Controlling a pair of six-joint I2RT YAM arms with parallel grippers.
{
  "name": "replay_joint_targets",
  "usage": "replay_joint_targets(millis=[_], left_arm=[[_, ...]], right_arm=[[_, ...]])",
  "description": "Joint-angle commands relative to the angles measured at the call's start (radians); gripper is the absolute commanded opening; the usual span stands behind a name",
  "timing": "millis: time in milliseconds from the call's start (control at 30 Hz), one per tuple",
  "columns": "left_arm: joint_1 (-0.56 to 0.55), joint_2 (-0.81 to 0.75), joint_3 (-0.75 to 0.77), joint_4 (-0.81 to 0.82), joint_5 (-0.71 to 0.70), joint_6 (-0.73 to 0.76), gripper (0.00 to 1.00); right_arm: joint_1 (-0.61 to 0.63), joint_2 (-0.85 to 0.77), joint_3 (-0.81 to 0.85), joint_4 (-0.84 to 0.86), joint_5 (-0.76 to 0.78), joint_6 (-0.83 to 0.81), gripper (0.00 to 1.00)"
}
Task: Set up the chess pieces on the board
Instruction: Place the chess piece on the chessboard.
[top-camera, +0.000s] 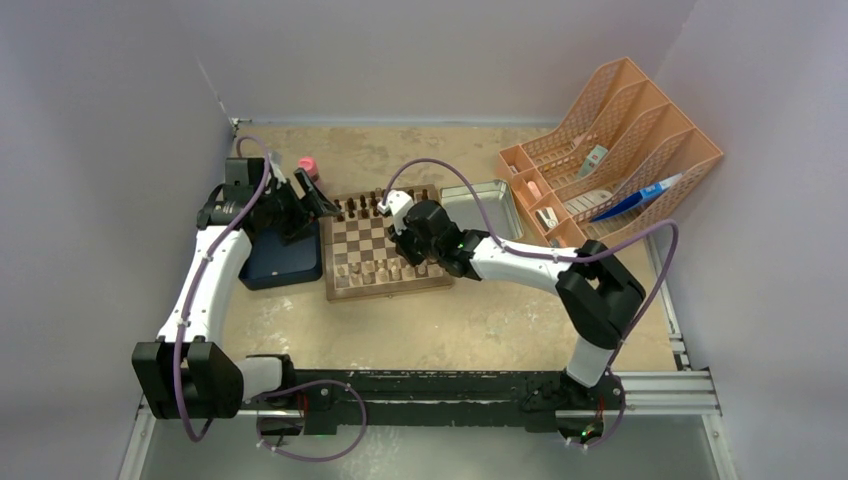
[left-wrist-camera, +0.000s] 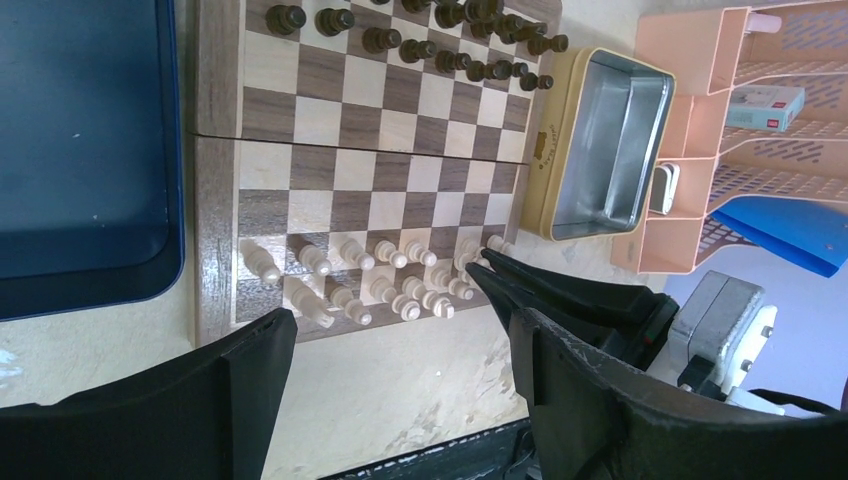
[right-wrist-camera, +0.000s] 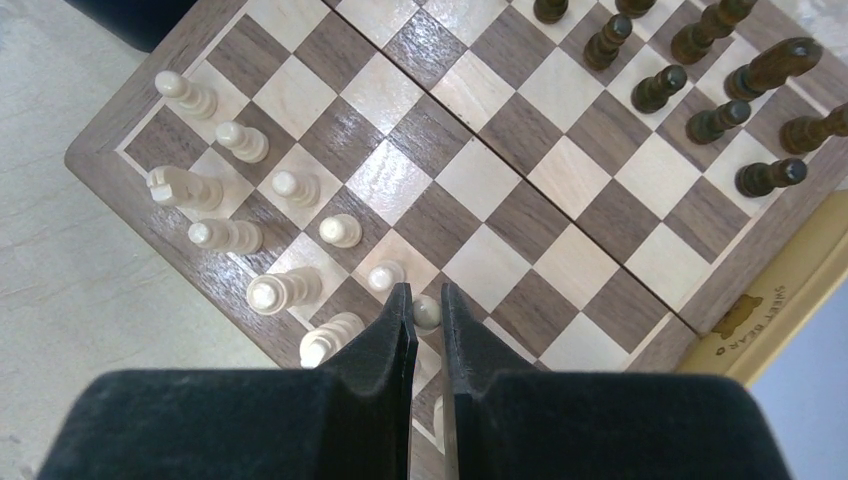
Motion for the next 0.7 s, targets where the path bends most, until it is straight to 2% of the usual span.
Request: replay_joint_targets(millis=[0, 367, 667], left_arm=[[0.006, -0.024, 0.006, -0.011, -0.040, -0.005, 0.78], [0.006, -0.020, 0.027, -0.017, -0.051, 0.000, 0.78], [0.006, -0.019, 0.037, -0.022, -0.068, 0.010, 0.78]], right_arm=[[0.006, 0.014, 0.010, 0.030, 0.009, 0.032, 0.10], [0.007, 0.046, 0.015, 0.002, 0.090, 0.044, 0.12], [0.007, 0.055, 0.019, -0.010, 0.089, 0.046, 0.16]])
